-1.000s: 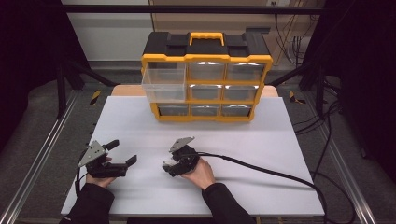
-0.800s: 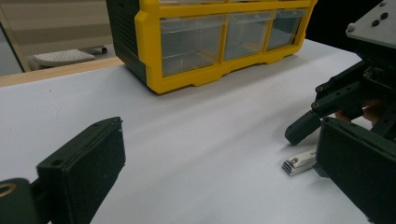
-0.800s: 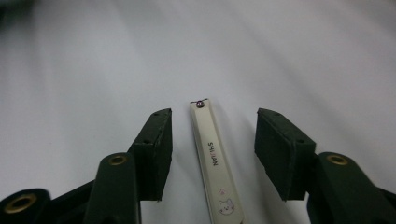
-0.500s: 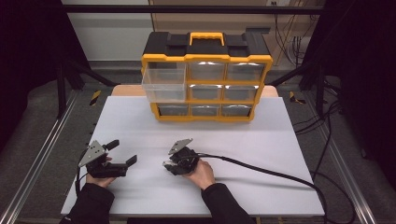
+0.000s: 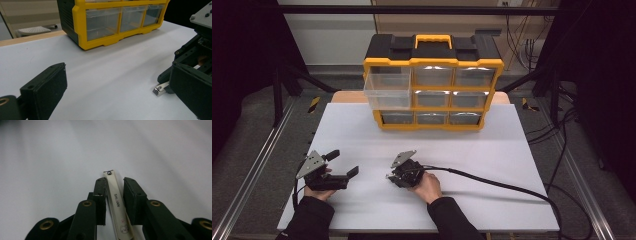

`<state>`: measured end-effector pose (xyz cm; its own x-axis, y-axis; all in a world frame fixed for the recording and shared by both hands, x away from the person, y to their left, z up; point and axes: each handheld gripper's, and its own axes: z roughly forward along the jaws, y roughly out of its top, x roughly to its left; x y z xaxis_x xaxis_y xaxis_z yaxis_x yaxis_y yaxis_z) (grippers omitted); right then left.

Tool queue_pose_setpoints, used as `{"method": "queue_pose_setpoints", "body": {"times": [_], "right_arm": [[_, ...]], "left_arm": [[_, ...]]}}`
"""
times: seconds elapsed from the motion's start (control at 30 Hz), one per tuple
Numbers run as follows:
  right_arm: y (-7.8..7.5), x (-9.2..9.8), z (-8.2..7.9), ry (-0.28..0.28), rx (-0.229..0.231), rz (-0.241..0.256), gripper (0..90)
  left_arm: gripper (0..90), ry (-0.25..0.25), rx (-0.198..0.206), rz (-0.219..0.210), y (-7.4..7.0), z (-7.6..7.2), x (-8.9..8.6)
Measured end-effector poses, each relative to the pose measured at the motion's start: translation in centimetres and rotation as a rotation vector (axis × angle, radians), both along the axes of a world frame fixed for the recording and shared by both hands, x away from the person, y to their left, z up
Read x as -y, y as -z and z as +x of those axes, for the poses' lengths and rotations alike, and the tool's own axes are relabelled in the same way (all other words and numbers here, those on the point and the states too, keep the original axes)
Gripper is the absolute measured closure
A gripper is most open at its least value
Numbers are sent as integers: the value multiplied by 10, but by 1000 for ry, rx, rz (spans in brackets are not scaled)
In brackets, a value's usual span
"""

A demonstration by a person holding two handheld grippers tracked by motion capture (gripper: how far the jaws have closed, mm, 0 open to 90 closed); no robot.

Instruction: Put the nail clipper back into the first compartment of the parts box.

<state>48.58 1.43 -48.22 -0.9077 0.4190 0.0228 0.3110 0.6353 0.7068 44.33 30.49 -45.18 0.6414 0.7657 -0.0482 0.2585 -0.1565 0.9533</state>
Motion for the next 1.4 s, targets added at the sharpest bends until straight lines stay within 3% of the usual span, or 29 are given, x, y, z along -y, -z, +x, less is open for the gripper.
{"method": "queue_pose_setpoints", "body": {"times": [1.4], "right_arm": [[-7, 2, 2, 13, -40, 19, 771]], "left_arm": [[17, 0, -1, 5, 0, 0, 0]]}}
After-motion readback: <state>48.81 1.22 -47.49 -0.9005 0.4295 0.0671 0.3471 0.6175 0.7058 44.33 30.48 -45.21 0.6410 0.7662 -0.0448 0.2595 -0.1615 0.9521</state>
